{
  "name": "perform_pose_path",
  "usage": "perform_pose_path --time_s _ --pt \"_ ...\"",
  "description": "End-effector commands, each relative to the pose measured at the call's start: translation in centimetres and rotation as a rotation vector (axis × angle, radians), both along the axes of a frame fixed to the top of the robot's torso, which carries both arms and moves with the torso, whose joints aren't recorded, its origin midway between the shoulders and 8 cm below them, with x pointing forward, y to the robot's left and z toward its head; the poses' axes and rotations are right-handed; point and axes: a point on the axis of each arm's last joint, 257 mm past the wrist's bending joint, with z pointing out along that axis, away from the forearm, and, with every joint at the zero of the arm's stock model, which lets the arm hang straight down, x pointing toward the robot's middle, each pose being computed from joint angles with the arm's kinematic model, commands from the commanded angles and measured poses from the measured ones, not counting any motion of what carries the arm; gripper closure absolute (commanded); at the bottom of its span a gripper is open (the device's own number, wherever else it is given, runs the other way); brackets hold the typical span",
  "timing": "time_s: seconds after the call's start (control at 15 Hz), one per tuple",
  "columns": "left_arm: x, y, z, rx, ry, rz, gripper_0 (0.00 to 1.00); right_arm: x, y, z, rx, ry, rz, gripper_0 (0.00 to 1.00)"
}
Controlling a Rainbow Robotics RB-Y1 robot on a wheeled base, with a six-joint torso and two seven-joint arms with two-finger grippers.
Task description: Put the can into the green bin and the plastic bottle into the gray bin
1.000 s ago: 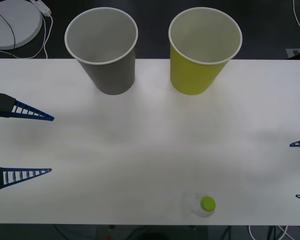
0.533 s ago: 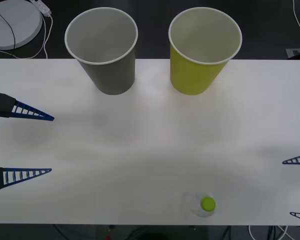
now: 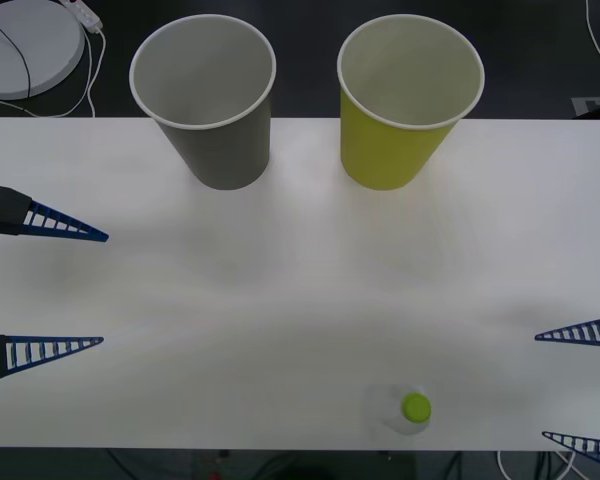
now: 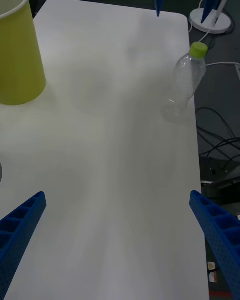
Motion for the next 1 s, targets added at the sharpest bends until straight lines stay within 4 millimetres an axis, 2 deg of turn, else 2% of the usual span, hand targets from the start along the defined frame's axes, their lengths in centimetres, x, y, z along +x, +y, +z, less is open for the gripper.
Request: perform_pose_path --time_s 0.07,0.33,0.67,1.0 --pt "0.0 0.0 0.0 0.000 0.000 0.000 0.00 0.2 0.9 -0.8 0.019 -0.002 -0.009 0.00" --pt "0.0 0.0 0.0 0.000 0.000 0.000 0.00 0.2 2.8 -2.1 0.055 0.026 0.021 0.00" --pt "0.0 0.0 0.0 0.000 0.000 0.000 0.00 0.6 5.5 -2.4 0.091 0.001 0.080 0.00" --pt "0.0 0.0 0.0 0.000 0.000 0.000 0.00 0.5 7.2 -2.7 0.099 -0.007 0.132 0.00"
